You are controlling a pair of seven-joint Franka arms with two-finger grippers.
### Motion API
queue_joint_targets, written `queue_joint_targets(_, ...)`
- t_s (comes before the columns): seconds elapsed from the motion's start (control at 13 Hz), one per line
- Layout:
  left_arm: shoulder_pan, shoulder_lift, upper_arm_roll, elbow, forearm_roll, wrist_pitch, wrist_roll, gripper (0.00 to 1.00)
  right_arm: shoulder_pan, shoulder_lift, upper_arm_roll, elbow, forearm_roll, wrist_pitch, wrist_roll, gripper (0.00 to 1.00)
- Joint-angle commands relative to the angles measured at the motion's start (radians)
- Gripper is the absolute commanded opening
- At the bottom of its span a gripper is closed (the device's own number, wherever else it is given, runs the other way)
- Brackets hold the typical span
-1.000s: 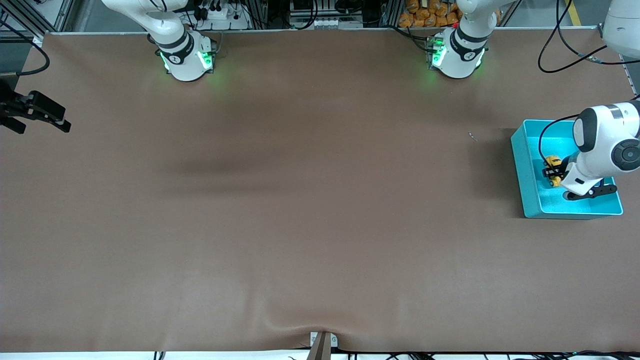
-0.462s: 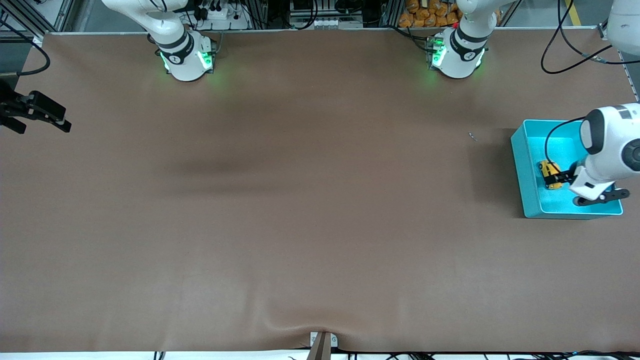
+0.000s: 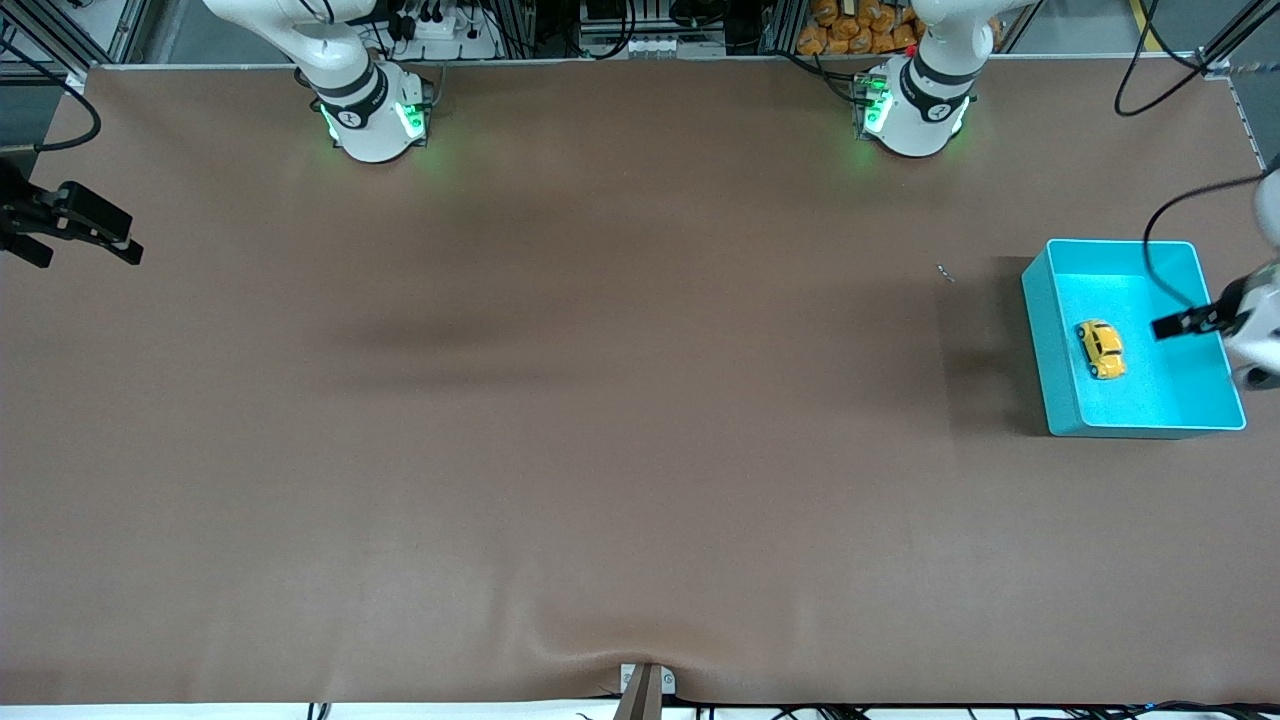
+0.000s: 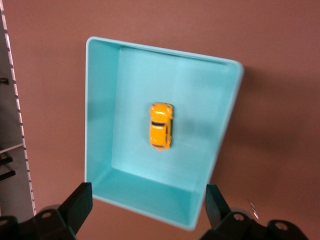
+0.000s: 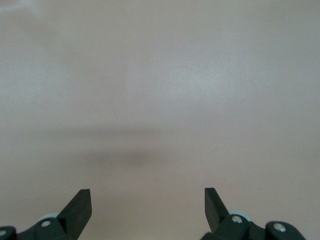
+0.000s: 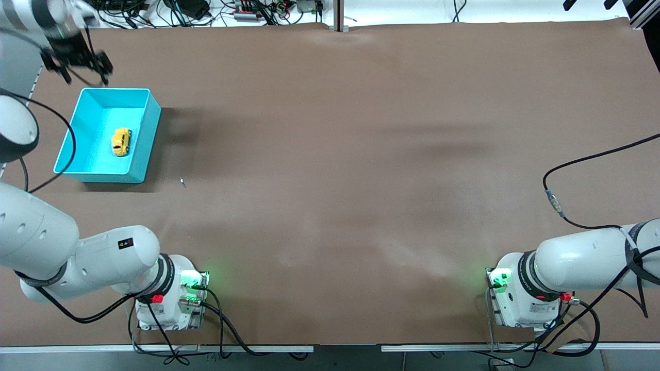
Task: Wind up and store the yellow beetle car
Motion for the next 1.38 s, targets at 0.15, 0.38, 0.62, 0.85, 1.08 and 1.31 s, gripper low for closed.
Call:
queue_joint_targets(0.15, -0.05, -0.057, -0.003, 0.249, -0.146, -0.22, 0.07, 1.0, 0.016, -0.029, -0.005, -0.029, -0.017, 0.01, 0.011, 1.0)
queue_joint_targets(0.38, -0.113, -0.111, -0.026, 0.251, -0.157, -0.22, 0.067, 1.0, 0.016, -0.027, -0.007, -0.029, -0.016, 0.01, 0.011, 1.0)
queue_joint_targets(0.62, -0.152, -0.147, -0.092, 0.249, -0.172, -0.221, 0.038, 1.0, 0.016, -0.027, -0.005, -0.029, -0.016, 0.012, 0.011, 1.0)
queue_joint_targets(0.85, -0.157, -0.174, -0.133, 0.249, -0.228, -0.296, 0.038, 1.0, 0.016, -0.029, -0.007, -0.029, -0.016, 0.012, 0.011, 1.0)
queue_joint_targets(1.08, -0.157, -0.179, -0.143, 0.251, -0.26, -0.314, 0.038, 1.0, 0.016, -0.027, -0.007, -0.029, -0.017, 0.01, 0.011, 1.0)
queue_joint_targets(1.31, -0.157, -0.18, -0.143, 0.251, -0.26, -0.314, 0.039, 1.0, 0.016, -0.029, -0.007, -0.029, -0.016, 0.01, 0.011, 1.0)
